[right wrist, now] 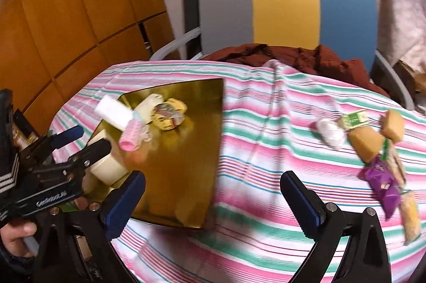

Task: Organize objects
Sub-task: 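Withdraw both tools from the tray back toward the table items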

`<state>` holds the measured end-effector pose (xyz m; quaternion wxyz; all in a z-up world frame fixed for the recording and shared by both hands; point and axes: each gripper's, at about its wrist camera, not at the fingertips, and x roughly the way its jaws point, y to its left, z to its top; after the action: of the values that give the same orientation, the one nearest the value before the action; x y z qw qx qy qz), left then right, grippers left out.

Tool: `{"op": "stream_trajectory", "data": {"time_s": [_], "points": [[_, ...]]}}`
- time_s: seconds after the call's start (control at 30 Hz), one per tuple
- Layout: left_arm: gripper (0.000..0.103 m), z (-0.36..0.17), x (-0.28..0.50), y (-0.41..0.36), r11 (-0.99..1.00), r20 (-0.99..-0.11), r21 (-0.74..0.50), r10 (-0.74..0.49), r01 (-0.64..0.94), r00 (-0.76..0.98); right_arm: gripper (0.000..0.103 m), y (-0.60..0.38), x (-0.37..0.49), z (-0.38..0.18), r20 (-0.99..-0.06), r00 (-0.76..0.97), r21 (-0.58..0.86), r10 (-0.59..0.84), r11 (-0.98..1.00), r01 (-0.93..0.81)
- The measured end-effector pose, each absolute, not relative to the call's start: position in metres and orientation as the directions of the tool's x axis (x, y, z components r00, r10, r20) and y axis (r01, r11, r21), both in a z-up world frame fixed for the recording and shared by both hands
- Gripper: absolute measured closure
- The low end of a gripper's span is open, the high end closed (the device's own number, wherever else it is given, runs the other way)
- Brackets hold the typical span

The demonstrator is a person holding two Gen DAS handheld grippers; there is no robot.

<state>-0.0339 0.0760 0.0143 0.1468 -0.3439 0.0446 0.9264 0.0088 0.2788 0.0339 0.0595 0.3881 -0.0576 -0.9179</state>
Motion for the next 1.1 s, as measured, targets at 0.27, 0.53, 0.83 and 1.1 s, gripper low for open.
{"op": "stream_trajectory", "data": {"time_s": [0.27,0.53,0.83,1.1], "points": [[0.019,0.013,-0.026,0.104,-0.922,-0.658,-0.006,0.294,-0.386,-0.693,0.001,0.333,0.015,0.036,-0.726,-0.687,0.096,-0.033,-0.994,-0.053],[0.019,0.014,-0.011,0.140,-0.850,-0.661,-0.051,0.422,-0.525,-0.620,0.000,0.436,0.024,0.039,-0.723,-0.682,0.121,0.111,-0.951,-0.283],[0.020,0.013,-0.004,0.184,-0.771,-0.681,-0.106,0.516,-0.628,-0.519,0.000,0.565,0.068,0.010,-0.711,-0.690,0.461,0.134,-0.652,-0.602],[0.021,-0.002,-0.001,0.229,-0.727,-0.728,-0.124,0.529,-0.675,-0.436,0.000,0.570,0.067,-0.003,-0.734,-0.677,0.506,0.059,-0.618,-0.602]]}}
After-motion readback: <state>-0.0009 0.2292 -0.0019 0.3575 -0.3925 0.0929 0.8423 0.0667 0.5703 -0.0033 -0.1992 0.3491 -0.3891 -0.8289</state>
